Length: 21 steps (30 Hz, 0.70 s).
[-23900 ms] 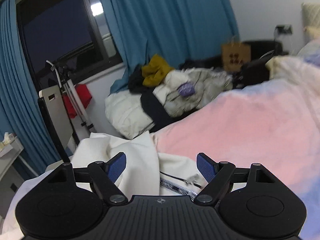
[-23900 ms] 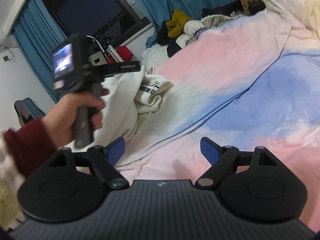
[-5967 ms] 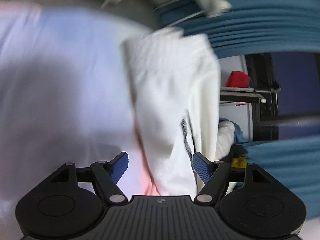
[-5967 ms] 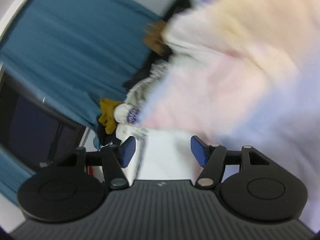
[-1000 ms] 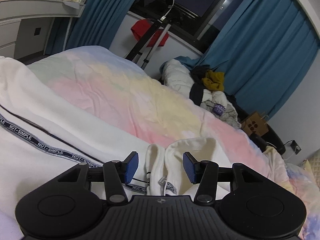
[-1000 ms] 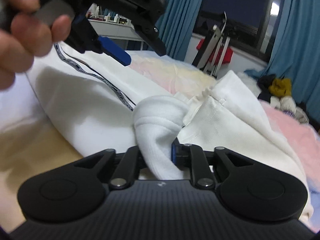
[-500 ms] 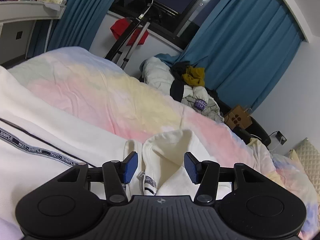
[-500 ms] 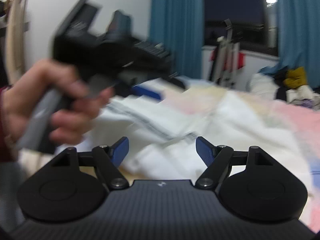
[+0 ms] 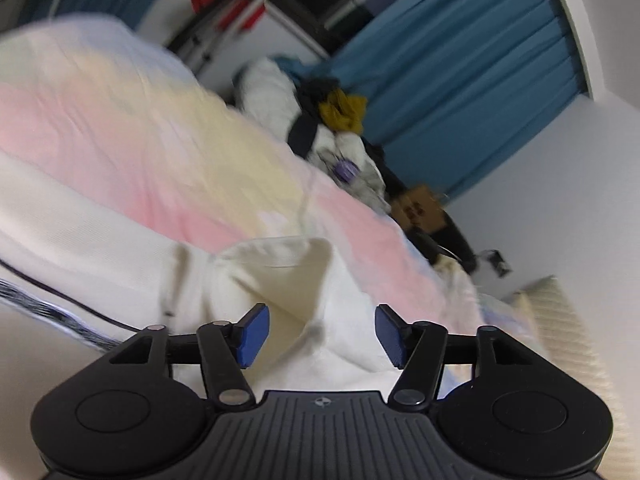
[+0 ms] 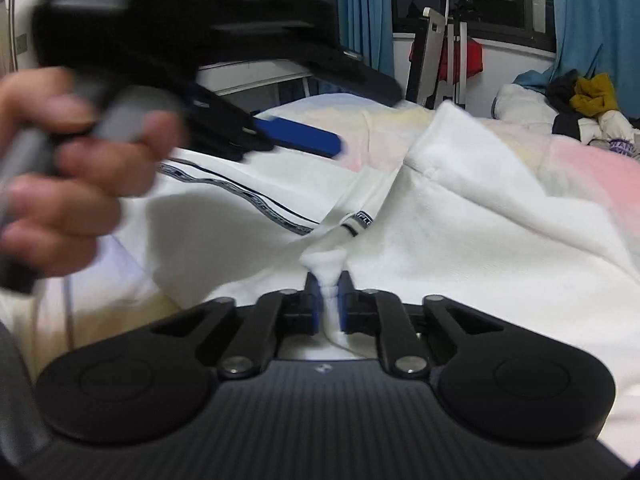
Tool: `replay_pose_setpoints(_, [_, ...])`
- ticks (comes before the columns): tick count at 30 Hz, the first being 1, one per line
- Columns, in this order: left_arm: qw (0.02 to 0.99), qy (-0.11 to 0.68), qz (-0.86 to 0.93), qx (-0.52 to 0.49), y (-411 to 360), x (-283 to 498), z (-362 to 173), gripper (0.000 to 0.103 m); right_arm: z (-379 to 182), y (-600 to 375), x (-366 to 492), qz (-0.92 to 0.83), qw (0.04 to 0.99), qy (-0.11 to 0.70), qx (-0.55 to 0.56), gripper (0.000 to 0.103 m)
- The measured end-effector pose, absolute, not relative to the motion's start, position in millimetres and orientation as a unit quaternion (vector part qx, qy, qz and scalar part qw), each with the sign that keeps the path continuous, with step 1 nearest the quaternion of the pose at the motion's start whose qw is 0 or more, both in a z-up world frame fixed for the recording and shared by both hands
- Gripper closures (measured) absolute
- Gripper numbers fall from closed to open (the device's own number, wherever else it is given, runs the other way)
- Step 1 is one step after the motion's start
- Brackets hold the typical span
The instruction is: Fold clothes
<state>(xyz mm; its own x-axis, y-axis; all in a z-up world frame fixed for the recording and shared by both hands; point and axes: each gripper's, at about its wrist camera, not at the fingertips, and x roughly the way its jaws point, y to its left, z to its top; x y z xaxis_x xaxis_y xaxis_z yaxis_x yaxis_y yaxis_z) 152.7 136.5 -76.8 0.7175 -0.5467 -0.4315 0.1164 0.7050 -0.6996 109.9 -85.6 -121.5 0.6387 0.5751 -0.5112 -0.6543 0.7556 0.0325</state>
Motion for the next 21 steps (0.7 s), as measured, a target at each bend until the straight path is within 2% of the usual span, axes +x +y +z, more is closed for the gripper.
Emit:
replay_pose_setpoints(4, [0.827, 0.351, -0.212, -0.385, 134, 184, -94, 0.031, -113, -78, 74, 0.346, 0.893, 0.233, -0.169, 0.092])
replay_pose_setpoints(9, [0.794, 0.389, -0.210, -0.417, 128, 220, -121, 0.031, -119, -68, 57, 0.364, 0.870, 0.228, -0.240, 0.092])
replay_pose_setpoints(14, [0.749, 0.398, -0.182, -0.498, 155, 253, -157, 0.034, -113, -71, 59, 0.386, 0.859, 0.230, -0.244, 0.092])
replay_pose_setpoints(15, [0.740, 0.391, -0.189, -0.513, 161, 256, -161, 0.038, -112, -72, 58, 0.392, 0.857, 0.228, -0.246, 0.092])
replay_pose_setpoints(17, [0.728, 0.383, -0.201, -0.532, 169, 263, -167, 0.053, -112, -73, 57, 0.402, 0.852, 0.221, -0.252, 0.091])
replay_pose_setpoints(19, [0.738, 0.374, -0.211, -0.521, 170, 265, -164, 0.098, -114, -74, 58, 0.410, 0.850, 0.211, -0.254, 0.091])
replay_pose_setpoints(21, [0.757, 0.339, -0.230, -0.508, 171, 260, -151, 0.099, -116, -75, 58, 0.413, 0.854, 0.197, -0.248, 0.091])
